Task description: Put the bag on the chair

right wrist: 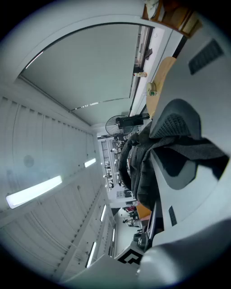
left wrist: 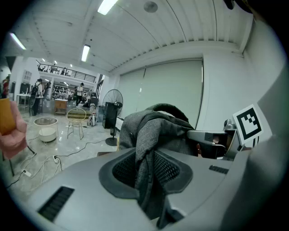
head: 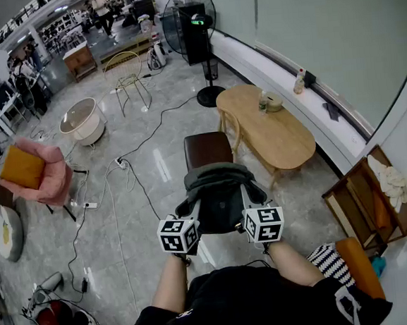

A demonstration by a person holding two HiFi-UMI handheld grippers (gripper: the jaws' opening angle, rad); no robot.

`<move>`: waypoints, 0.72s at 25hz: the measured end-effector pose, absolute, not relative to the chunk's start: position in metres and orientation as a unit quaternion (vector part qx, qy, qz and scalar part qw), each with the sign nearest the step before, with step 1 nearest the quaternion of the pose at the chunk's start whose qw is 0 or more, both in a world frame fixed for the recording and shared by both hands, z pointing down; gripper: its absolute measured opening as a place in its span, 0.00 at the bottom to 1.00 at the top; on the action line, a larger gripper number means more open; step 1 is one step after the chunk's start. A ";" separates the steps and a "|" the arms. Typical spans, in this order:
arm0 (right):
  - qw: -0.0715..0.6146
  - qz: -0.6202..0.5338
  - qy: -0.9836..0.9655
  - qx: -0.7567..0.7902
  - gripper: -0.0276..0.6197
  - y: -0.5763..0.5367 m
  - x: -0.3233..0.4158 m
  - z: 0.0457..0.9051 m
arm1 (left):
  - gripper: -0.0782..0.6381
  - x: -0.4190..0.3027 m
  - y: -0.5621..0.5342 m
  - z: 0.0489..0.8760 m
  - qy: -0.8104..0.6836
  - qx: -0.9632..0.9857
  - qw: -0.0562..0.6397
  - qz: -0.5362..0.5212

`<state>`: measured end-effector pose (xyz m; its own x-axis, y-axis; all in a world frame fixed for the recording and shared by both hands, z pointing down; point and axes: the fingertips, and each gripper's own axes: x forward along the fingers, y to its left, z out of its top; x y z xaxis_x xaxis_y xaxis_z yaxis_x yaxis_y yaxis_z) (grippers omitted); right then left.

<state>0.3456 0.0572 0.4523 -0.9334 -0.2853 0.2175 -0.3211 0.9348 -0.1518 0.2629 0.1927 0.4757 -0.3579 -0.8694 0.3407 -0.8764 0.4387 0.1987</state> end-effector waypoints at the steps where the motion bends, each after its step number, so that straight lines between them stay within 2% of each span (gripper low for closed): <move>1: 0.096 0.093 -0.979 0.154 0.16 0.058 0.349 0.452 | 0.24 0.265 0.193 0.475 -0.824 0.530 0.199 0.010; 8: 0.090 0.091 -0.979 0.160 0.16 0.070 0.357 0.446 | 0.24 0.270 0.203 0.468 -0.822 0.536 0.191 0.021; 18: 0.090 0.088 -0.977 0.171 0.16 0.076 0.331 0.448 | 0.24 0.245 0.210 0.473 -0.813 0.548 0.193 0.031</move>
<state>0.3312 0.0757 0.4482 -0.9250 -0.3187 0.2070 -0.3507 0.9257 -0.1417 0.2454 0.2095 0.4729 -0.3249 -0.8792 0.3484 -0.9031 0.3978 0.1618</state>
